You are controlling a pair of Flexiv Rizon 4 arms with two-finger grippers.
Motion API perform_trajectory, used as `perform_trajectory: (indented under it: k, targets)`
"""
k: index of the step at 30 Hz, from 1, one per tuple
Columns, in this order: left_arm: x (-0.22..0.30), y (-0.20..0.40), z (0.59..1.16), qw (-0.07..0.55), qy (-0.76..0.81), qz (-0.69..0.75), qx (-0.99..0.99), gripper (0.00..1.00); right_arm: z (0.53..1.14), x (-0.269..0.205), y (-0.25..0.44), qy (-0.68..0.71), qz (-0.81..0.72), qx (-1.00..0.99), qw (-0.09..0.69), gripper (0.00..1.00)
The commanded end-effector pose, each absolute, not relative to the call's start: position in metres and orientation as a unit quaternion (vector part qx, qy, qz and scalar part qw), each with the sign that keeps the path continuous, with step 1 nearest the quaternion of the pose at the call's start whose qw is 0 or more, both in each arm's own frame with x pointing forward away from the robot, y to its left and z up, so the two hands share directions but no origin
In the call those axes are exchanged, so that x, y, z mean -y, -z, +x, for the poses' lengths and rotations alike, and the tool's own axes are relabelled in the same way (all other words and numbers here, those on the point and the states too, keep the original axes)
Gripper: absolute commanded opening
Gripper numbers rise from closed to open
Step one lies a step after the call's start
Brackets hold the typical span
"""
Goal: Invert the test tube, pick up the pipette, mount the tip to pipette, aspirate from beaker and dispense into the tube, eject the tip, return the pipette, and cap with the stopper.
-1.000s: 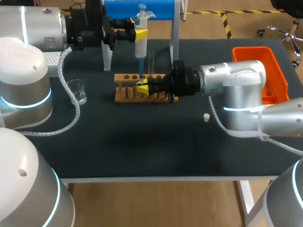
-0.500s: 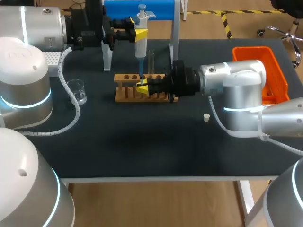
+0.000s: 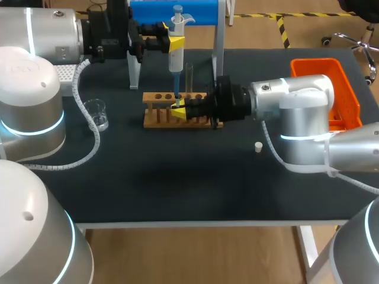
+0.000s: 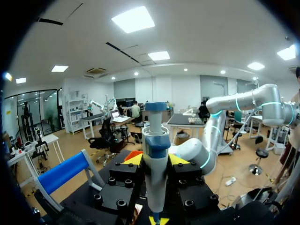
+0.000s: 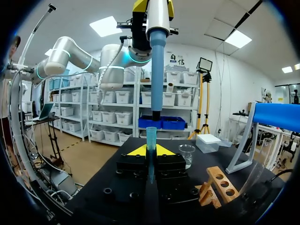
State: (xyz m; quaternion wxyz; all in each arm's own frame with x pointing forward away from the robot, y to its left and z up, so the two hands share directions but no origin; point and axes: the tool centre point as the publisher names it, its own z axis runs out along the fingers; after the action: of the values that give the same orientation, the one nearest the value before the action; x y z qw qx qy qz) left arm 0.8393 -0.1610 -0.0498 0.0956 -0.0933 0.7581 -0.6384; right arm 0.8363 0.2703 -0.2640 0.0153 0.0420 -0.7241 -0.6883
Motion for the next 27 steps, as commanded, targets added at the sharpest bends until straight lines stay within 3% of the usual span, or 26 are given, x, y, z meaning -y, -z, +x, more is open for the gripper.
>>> perform_trajectory:
  k: [1, 27]
  targets:
    - [0.1591, 0.0502, 0.8362, 0.096, 0.642, -0.093, -0.755, 0.00, 0.8352, -0.2690, 0.2630, 0.687, 0.041, 0.725, 0.014, 0.00]
    - [0.1575, 0.0509, 0.8280, 0.100, 0.647, -0.100, -0.749, 0.00, 0.8352, -0.2690, 0.2630, 0.687, 0.041, 0.725, 0.014, 0.00]
